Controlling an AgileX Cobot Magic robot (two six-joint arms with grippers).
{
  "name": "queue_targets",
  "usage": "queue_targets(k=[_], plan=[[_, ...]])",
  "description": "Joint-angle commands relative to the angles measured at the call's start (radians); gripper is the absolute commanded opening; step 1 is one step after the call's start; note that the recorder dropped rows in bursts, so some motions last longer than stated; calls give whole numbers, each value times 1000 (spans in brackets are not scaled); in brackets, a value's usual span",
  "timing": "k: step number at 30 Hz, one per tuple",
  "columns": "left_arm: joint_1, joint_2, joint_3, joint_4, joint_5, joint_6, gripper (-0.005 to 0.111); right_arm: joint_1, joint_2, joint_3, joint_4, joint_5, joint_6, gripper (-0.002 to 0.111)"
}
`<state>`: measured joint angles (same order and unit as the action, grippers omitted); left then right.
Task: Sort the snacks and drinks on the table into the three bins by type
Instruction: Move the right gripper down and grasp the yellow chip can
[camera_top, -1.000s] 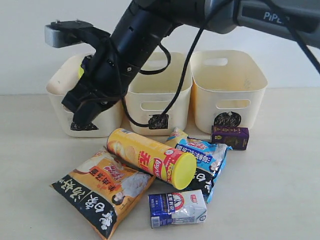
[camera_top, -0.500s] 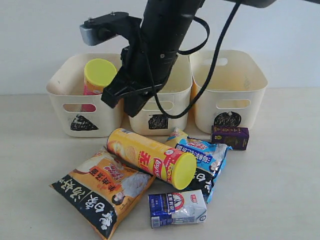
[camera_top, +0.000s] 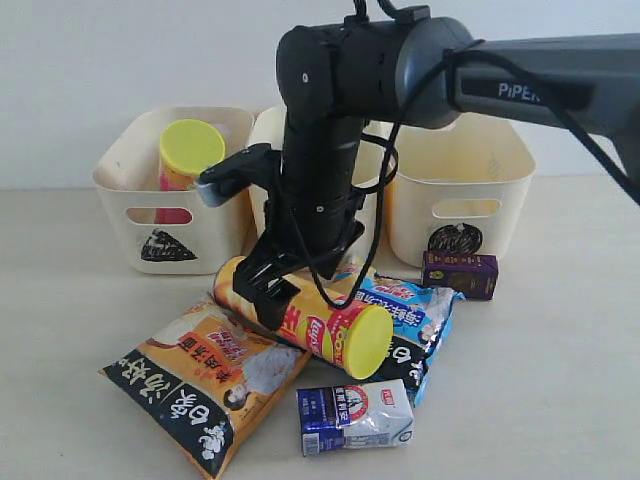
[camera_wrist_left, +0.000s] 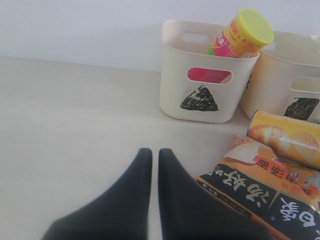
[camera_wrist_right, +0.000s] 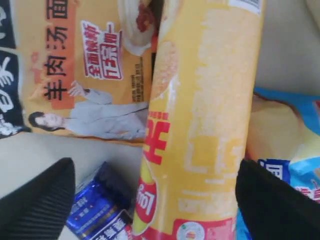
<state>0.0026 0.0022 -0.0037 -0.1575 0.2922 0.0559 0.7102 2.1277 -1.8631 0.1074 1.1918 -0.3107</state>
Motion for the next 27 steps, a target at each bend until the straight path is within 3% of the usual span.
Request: queue_targets(k=[1, 13, 16, 23, 27], plan=[[-4, -2, 4, 3, -1, 5, 4, -4, 24, 4, -46, -35, 13, 79], [-4, -2, 4, 3, -1, 5, 4, -4, 106, 4, -47, -49, 20, 78], [-4, -2, 4, 3, -1, 5, 4, -4, 101, 4, -50, -40, 20, 62], [-4, -2, 4, 3, -1, 5, 4, -4, 53, -17, -62, -30, 20, -1], [-4, -2, 4, 3, -1, 5, 4, -4, 5, -54, -60, -2, 20, 0]])
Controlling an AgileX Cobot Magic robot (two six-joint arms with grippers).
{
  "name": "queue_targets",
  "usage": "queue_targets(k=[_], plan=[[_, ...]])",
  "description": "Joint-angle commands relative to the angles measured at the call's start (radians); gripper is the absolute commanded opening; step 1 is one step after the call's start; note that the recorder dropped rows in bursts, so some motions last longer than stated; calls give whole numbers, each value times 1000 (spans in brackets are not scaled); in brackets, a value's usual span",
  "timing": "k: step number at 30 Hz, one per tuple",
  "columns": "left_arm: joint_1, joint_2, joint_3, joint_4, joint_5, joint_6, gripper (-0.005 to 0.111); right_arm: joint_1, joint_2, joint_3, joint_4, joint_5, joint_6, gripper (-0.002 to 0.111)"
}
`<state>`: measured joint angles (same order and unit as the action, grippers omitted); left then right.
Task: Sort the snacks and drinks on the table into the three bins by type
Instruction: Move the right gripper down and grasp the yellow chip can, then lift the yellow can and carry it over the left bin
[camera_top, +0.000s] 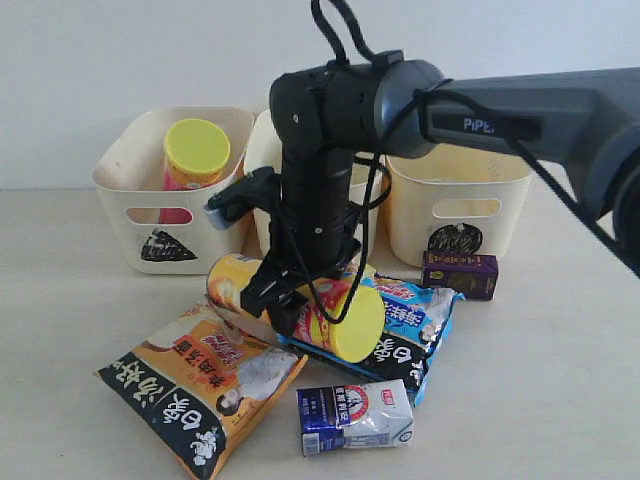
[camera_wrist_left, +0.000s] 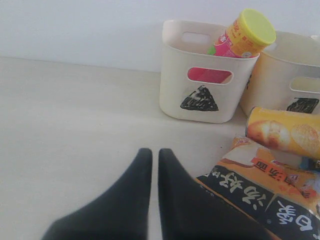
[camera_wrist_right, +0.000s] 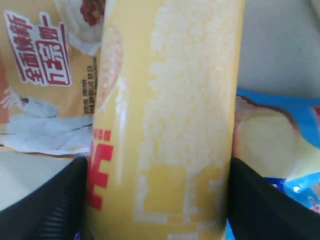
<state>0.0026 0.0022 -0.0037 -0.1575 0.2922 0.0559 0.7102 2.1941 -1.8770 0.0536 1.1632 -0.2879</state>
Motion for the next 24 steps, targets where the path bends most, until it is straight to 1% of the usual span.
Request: queue_targets(k=[1, 5, 11, 14, 18, 24], plan=[[-4, -2, 4, 3, -1, 5, 4, -4, -74, -48, -4, 39, -2, 0], [-4, -2, 4, 3, -1, 5, 4, -4, -128, -80, 49, 58, -2, 0], [-4, -2, 4, 3, -1, 5, 4, -4, -195, -80, 238, 58, -21, 0], [-4, -2, 4, 3, -1, 5, 4, -4, -216, -80, 345, 42, -65, 0], [-4, -2, 4, 3, -1, 5, 4, -4, -218, -82, 482, -94, -69, 0], [-4, -2, 4, 3, -1, 5, 4, -2, -218, -82, 602, -422, -52, 0]])
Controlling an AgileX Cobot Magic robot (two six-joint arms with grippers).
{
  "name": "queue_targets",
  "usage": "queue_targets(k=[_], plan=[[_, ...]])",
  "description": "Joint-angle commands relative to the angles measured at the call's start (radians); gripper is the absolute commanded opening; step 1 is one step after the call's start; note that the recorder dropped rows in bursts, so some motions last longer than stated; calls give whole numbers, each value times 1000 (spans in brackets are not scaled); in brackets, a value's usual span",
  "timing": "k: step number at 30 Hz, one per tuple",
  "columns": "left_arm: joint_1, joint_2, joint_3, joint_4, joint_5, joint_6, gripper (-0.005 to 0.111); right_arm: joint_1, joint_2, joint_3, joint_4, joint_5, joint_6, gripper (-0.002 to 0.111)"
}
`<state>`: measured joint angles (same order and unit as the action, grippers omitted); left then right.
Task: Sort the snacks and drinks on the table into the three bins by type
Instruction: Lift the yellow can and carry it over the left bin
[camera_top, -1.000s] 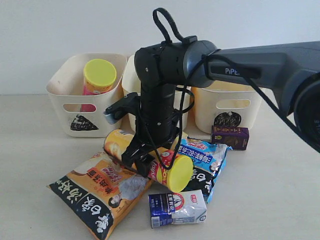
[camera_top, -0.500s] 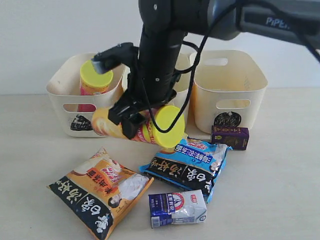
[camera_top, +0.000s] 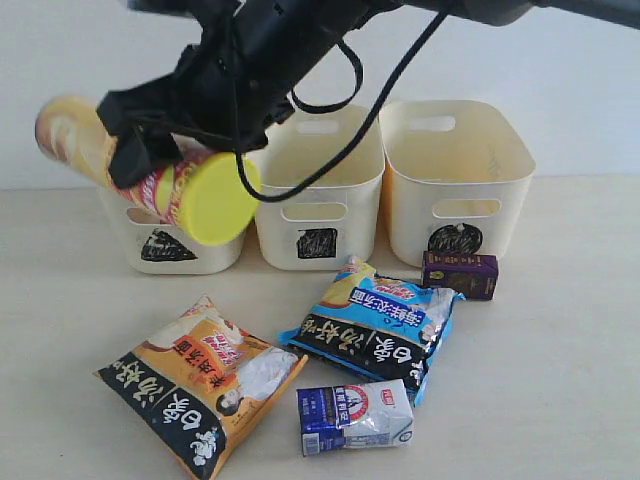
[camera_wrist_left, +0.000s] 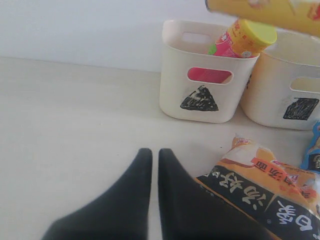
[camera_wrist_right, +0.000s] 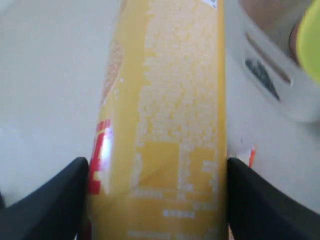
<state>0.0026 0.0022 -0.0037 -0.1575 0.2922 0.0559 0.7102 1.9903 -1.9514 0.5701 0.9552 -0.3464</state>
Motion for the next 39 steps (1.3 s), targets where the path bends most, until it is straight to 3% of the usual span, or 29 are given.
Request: queue_targets(k=[1, 11, 18, 27, 33, 36, 39], plan=[[-4, -2, 4, 3, -1, 5, 4, -2, -14, -7, 106, -267, 7, 0], [-4, -2, 4, 3, -1, 5, 4, 8, 26, -7, 145, -688, 2, 0], [-4, -2, 4, 3, -1, 5, 4, 74, 103, -18, 146, -971, -4, 0], [-4, -2, 4, 3, -1, 5, 4, 88, 340, -286, 143, -1042, -6, 0], [-4, -2, 4, 3, -1, 5, 4, 79, 456, -368, 185, -1040, 55, 1], [-4, -2, 4, 3, -1, 5, 4, 79, 480, -372, 185, -1021, 74, 11], [-4, -2, 4, 3, -1, 5, 4, 79, 495, -374, 185, -1016, 74, 33]])
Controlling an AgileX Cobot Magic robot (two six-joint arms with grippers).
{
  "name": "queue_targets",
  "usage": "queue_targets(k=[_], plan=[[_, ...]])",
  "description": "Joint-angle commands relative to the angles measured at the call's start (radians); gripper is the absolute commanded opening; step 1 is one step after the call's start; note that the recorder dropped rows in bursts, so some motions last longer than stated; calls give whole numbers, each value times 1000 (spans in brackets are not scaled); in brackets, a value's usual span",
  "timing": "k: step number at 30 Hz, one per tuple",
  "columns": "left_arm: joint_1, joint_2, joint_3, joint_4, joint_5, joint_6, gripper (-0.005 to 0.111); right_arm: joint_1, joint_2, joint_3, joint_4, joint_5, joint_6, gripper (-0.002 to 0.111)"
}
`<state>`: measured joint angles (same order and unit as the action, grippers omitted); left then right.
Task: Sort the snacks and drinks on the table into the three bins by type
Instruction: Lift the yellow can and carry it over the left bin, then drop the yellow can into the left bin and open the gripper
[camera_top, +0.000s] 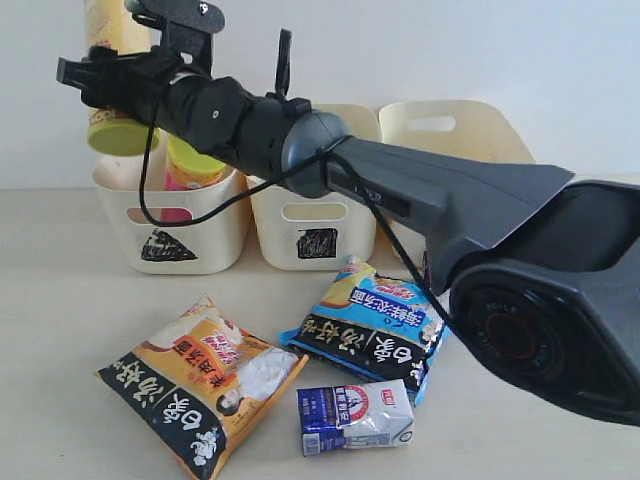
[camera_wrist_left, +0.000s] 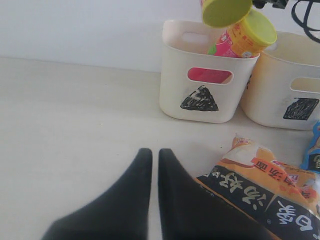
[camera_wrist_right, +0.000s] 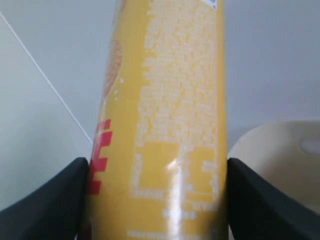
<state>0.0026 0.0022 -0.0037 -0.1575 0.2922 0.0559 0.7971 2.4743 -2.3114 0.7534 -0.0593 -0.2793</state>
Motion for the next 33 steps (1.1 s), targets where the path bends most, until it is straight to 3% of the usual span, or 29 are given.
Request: queue_targets(k=[1, 4, 7, 11, 19, 22, 24, 25, 27, 33], plan=[[-4, -2, 4, 3, -1, 5, 4, -8, 13, -14, 2, -1, 7, 42], [-4, -2, 4, 3, -1, 5, 4, -8, 13, -14, 0, -6, 7, 63], [-4, -2, 4, 3, -1, 5, 4, -8, 11, -14, 0, -19, 7, 74], [-4, -2, 4, 3, -1, 5, 4, -8, 11, -14, 0, -21, 7, 79], [-4, -2, 4, 3, -1, 5, 4, -31, -20, -14, 0, -21, -40, 77], [-4, -2, 4, 3, -1, 5, 4, -57, -60, -14, 0, 41, -49, 59], [-4, -2, 4, 3, -1, 5, 4, -72, -83, -14, -2, 113, -84, 41], [-4, -2, 4, 3, -1, 5, 4, -91, -103, -14, -4, 209, -114, 21], [-4, -2, 4, 3, -1, 5, 4, -112, -120, -14, -4, 307, -124, 1], [-4, -2, 4, 3, -1, 5, 4, -184, -184, -14, -13, 726, -121, 0]])
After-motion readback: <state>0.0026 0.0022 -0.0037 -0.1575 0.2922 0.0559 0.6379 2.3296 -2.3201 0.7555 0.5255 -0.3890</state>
